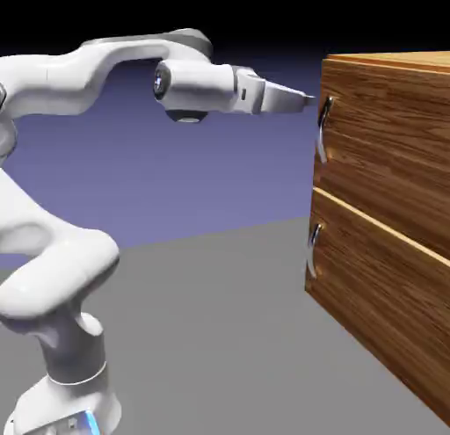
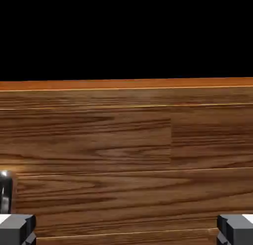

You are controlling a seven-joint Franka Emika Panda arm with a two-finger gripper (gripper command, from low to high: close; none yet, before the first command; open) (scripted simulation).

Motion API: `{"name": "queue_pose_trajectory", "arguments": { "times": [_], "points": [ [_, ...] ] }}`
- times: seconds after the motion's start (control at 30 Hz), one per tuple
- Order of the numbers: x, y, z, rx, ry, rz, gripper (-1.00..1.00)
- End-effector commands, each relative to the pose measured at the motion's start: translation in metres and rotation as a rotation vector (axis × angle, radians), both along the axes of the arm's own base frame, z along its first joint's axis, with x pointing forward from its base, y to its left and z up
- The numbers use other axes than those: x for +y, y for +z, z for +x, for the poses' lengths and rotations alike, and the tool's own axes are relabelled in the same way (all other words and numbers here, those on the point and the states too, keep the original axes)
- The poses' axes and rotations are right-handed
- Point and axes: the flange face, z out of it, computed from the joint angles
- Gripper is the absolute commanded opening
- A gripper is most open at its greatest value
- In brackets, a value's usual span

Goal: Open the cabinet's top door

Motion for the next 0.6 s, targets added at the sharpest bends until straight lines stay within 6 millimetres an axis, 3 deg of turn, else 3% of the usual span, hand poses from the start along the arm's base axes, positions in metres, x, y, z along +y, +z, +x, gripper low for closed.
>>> {"name": "queue_pose_trajectory", "arguments": {
  "times": [0.0, 0.27, 0.57],
  "points": [
    [0.005, -0.002, 0.003, -0.009, 0.002, -0.002, 0.00],
    [0.044, -0.031, 0.029, -0.070, 0.016, -0.017, 0.00],
    [0.085, -0.085, 0.068, -0.108, 0.025, -0.022, 0.00]
  ]
}}
